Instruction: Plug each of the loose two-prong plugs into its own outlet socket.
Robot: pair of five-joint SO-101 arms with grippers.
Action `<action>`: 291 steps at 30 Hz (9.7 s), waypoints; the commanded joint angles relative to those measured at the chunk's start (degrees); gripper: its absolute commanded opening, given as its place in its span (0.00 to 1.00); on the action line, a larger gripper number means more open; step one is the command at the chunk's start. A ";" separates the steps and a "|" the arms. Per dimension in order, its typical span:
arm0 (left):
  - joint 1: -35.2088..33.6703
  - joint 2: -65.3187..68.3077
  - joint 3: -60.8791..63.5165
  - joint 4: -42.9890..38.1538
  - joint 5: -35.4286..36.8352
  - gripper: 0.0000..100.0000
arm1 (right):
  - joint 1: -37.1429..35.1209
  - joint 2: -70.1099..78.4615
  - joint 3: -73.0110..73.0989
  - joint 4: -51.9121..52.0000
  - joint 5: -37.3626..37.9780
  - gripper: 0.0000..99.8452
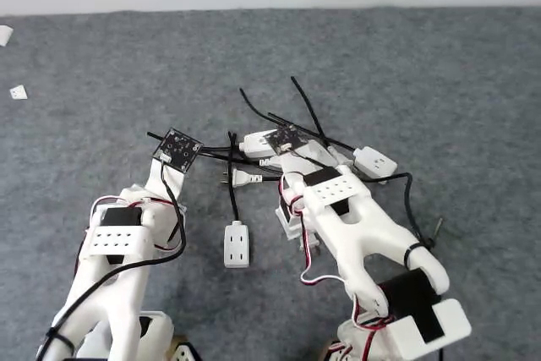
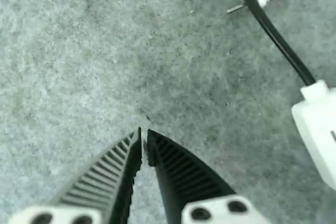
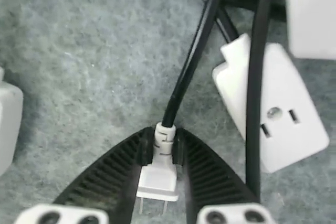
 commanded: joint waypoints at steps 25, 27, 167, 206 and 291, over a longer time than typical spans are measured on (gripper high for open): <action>-0.53 -1.58 -0.48 -0.79 -0.70 0.01 | 0.13 2.95 -7.03 3.21 0.35 0.01; -0.53 -1.58 -0.57 -0.97 -0.62 0.01 | 0.13 0.66 -7.03 5.32 0.26 0.01; -0.97 -17.23 11.03 -10.99 8.35 0.01 | -20.09 -40.04 25.23 -20.26 -5.19 0.01; -1.32 -17.32 10.86 -10.29 8.09 0.01 | -29.41 -13.14 6.15 -5.05 -5.89 0.30; -4.13 -9.23 6.46 -9.49 11.60 0.15 | 91.82 -18.77 10.90 -29.41 12.84 0.24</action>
